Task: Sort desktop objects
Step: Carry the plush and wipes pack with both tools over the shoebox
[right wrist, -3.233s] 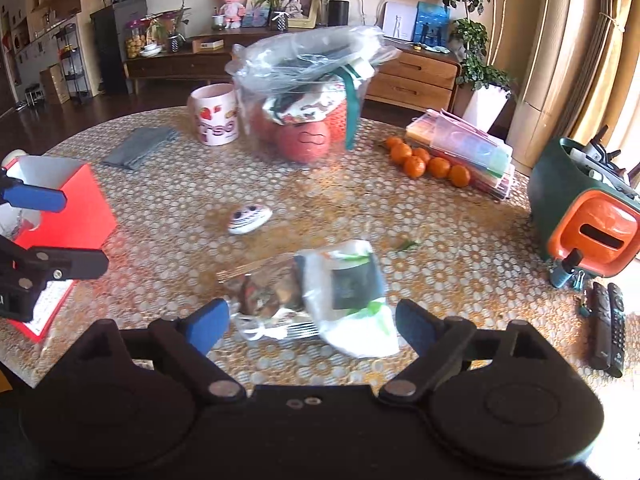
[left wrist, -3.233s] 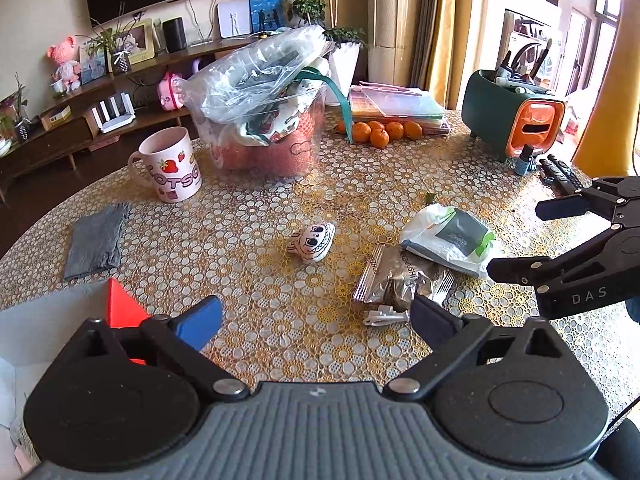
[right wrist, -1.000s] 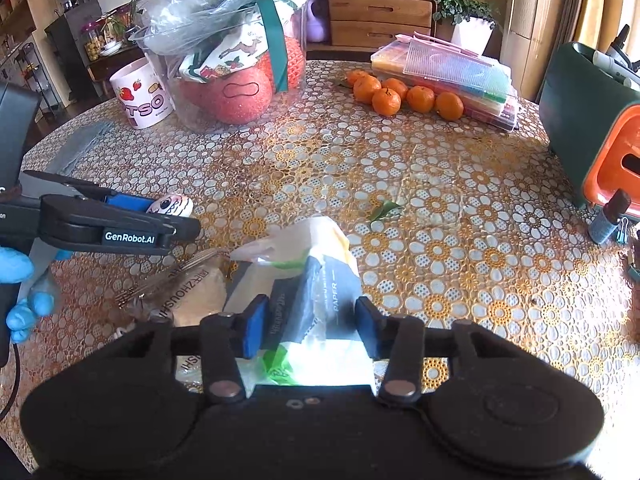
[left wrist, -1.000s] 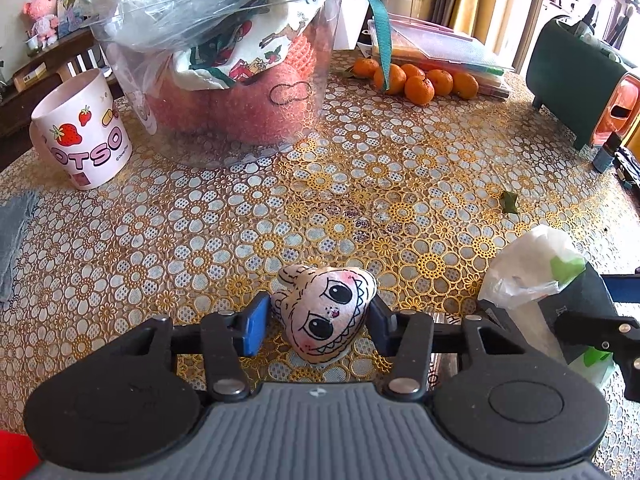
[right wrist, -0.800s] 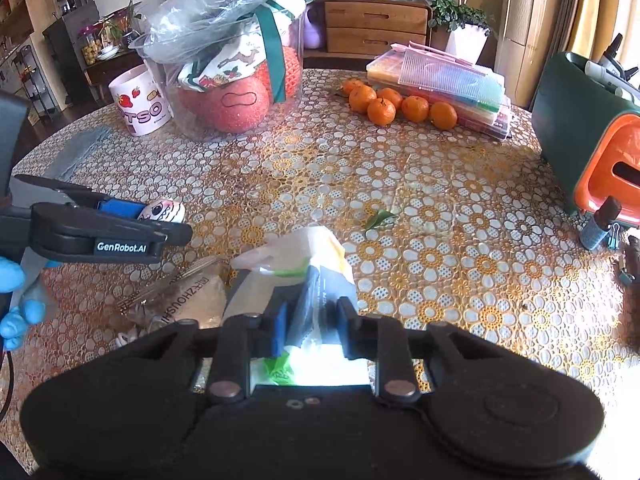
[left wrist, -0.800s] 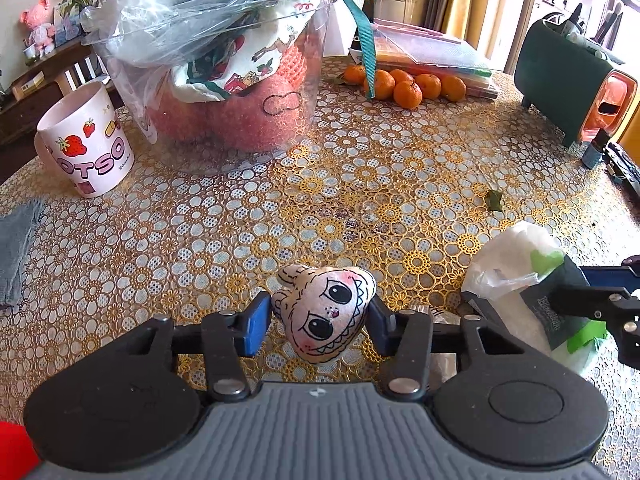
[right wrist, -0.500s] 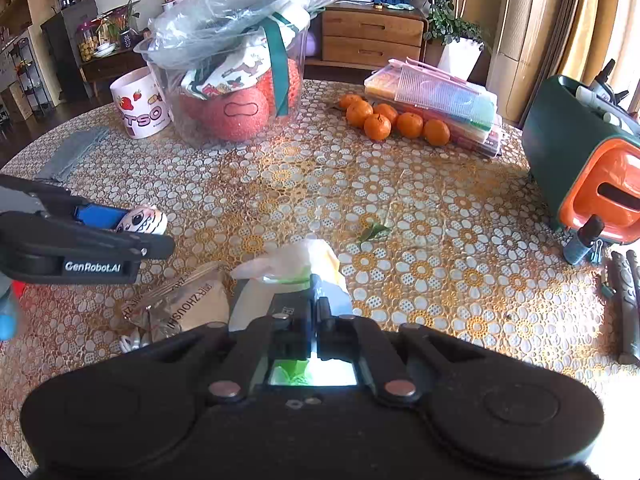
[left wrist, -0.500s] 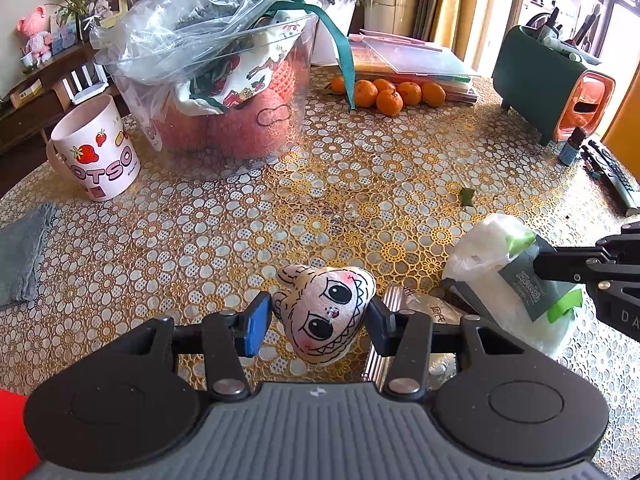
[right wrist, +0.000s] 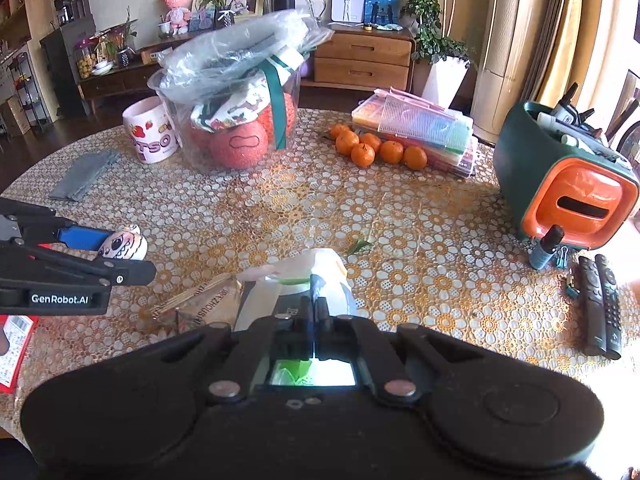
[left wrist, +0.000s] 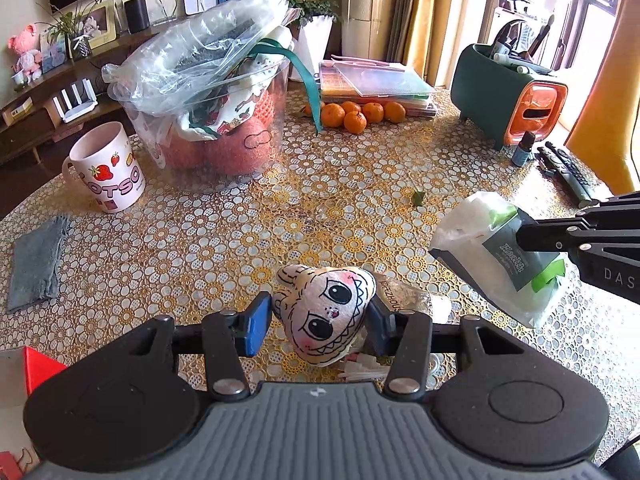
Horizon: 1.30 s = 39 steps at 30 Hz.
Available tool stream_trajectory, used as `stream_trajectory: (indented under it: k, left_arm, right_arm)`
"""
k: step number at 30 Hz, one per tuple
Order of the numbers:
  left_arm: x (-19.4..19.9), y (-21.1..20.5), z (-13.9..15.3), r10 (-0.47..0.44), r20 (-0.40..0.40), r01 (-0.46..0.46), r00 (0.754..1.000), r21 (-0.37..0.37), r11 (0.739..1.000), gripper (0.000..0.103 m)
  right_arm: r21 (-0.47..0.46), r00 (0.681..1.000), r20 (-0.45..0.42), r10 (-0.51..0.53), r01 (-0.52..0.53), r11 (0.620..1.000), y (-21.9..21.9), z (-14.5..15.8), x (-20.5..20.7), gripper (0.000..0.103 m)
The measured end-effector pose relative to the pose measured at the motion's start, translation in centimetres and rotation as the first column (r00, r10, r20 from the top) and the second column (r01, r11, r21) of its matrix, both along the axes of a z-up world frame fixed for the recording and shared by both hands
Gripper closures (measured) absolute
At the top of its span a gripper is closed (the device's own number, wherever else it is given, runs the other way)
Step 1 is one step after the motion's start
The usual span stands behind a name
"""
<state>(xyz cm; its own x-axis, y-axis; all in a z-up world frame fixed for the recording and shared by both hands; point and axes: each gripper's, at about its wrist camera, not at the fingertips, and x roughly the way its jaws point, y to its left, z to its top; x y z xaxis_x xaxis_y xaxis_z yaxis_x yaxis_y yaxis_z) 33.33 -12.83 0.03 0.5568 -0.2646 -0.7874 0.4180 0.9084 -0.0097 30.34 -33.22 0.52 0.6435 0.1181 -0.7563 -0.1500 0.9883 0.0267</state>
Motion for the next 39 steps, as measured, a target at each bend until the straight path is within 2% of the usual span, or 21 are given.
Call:
stream_trajectory:
  k: [8,21,39]
  left_arm:
    - [-3.0,2.4,2.4,0.005,0.026,-0.005,1.0,-0.006,1.0,0.055]
    - [-7.7,8.7,5.3,0.043,0.074,-0.043,0.996,-0.01,0.999,0.055]
    - [-11.8,21.0,6.3,0.171,0.107,-0.173,0.979,0.011,0.985,0.055]
  right_arm:
    - [0.012,0.999,0.03,0.042,-0.042,0.999,2.3,2.6,-2.9,0.103]
    - [0.01,0.984,0.054,0.168,-0.169,0.986,9.2,5.4,-6.6,0.103]
    - [0.019,0.934,0.077,0.35,-0.352,0.936,21.2,7.0,-8.6,0.103]
